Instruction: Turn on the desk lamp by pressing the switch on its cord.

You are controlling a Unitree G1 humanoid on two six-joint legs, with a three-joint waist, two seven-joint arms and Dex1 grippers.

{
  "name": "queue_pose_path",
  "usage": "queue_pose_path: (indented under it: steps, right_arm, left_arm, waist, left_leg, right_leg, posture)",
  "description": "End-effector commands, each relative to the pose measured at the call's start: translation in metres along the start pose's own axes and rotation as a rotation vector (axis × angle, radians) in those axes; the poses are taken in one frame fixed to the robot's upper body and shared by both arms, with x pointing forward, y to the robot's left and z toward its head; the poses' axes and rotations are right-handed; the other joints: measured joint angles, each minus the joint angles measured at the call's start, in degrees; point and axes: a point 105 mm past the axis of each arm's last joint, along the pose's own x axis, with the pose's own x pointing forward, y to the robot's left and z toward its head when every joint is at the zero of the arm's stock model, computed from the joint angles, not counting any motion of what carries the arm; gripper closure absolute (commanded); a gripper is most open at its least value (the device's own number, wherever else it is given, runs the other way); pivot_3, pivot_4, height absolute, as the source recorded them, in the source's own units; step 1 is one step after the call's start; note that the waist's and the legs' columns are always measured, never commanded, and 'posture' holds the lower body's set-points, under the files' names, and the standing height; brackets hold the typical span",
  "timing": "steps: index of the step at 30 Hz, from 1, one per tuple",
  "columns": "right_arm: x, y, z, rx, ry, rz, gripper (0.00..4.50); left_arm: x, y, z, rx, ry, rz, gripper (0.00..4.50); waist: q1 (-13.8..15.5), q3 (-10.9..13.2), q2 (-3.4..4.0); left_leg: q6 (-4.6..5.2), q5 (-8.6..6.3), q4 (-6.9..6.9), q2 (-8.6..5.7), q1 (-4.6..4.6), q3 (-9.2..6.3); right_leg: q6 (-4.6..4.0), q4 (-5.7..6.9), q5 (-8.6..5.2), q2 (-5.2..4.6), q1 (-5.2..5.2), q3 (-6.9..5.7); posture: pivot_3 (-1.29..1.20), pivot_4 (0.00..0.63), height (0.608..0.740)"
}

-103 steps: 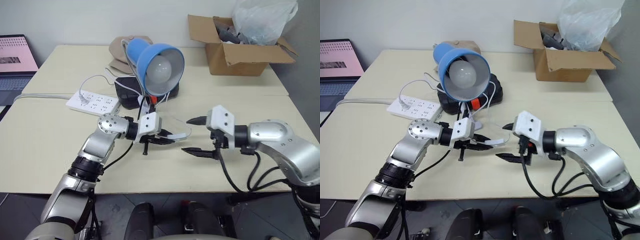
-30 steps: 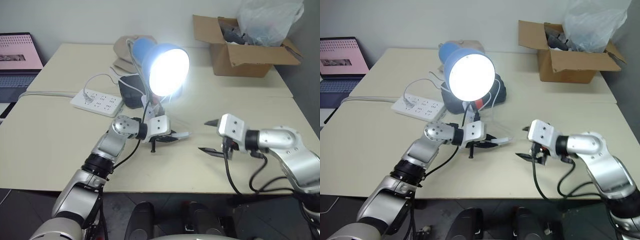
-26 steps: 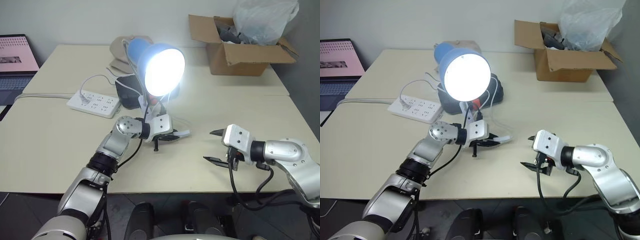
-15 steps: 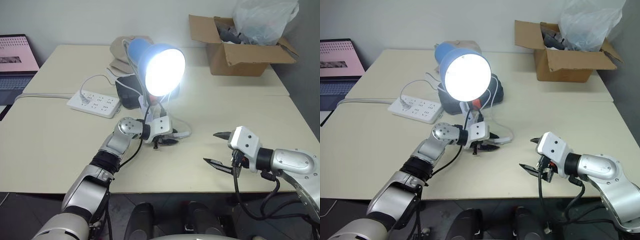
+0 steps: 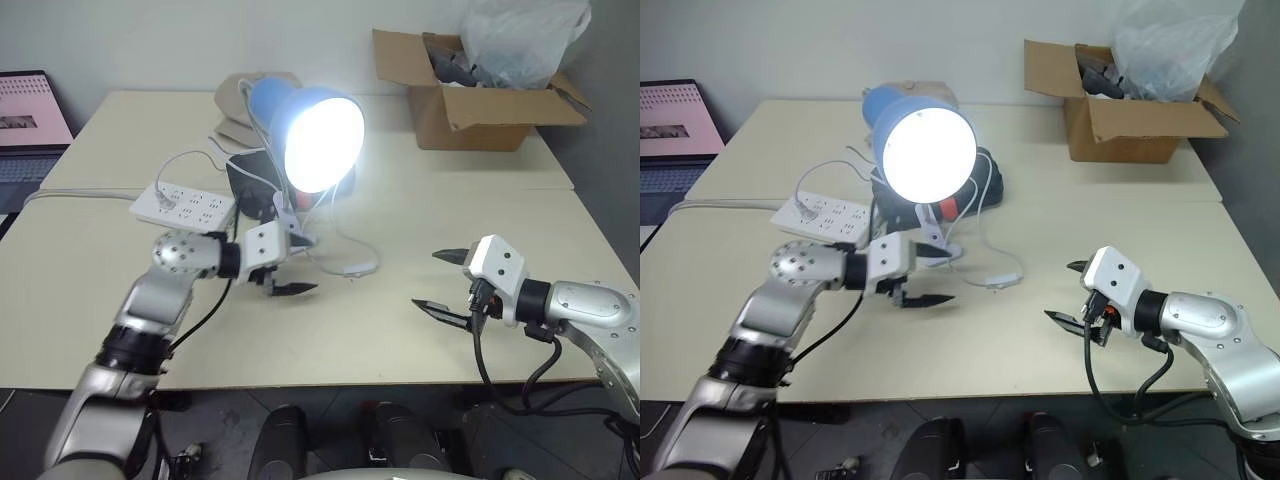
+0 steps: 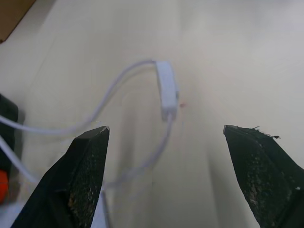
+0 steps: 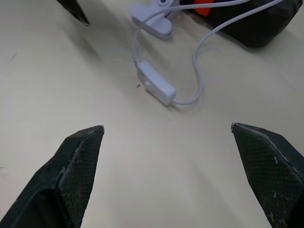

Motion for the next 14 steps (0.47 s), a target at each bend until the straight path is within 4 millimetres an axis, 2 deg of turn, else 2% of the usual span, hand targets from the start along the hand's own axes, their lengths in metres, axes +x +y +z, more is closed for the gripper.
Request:
queue_pose_path:
  steps: [1,4,6,11,14]
  right_arm:
    - [-0.007,-0.008,0.011,-0.058,-0.052,0.015,0.00]
    - [-0.019,-0.010,0.011,-0.047,-0.063,0.062,0.00]
    - [-0.025,-0.010,0.010,-0.063,-0.064,0.082,0.00]
    - [-0.032,-0.015,0.003,-0.058,-0.042,0.102,0.00]
    - [-0.031,-0.017,0.002,-0.070,-0.051,0.112,0.00]
  left_arm:
    - [-0.028,-0.004,0.009,-0.070,-0.003,0.055,0.50]
    - [-0.059,-0.010,0.001,-0.175,0.015,0.165,0.50]
    - [-0.071,-0.017,-0.003,-0.221,0.031,0.195,0.50]
    - [-0.081,-0.036,-0.016,-0.276,0.072,0.214,0.50]
    - [-0.081,-0.038,-0.015,-0.283,0.053,0.221,0.50]
  waist:
    - [0.1,0.0,0.00]
    - [0.2,0.0,0.00]
    - [0.3,0.0,0.00]
    - [0.5,0.0,0.00]
    - [0.5,0.0,0.00]
  left_leg:
    - [0.00,0.00,0.00,0.00,0.00,0.00]
    - [0.00,0.00,0.01,-0.02,0.01,0.01]
    - [0.00,0.00,0.01,-0.02,0.02,0.03]
    - [0.00,-0.01,0.00,-0.03,0.09,0.01]
    - [0.00,-0.01,0.00,-0.04,0.08,0.00]
  right_leg:
    - [0.00,0.00,0.00,-0.01,0.00,0.00]
    - [0.00,0.00,0.00,-0.06,0.01,-0.02]
    - [0.00,-0.02,0.00,-0.10,0.02,-0.01]
    - [-0.06,-0.04,-0.04,-0.17,0.06,-0.07]
    - [-0.28,-0.03,-0.16,-0.19,0.05,-0.09]
  posture:
    - [0.00,0.150,0.740]
    - [0.00,0.150,0.740]
    - [0.00,0.150,0.740]
    - [0.00,0.150,0.740]
    - [0.00,0.150,0.740]
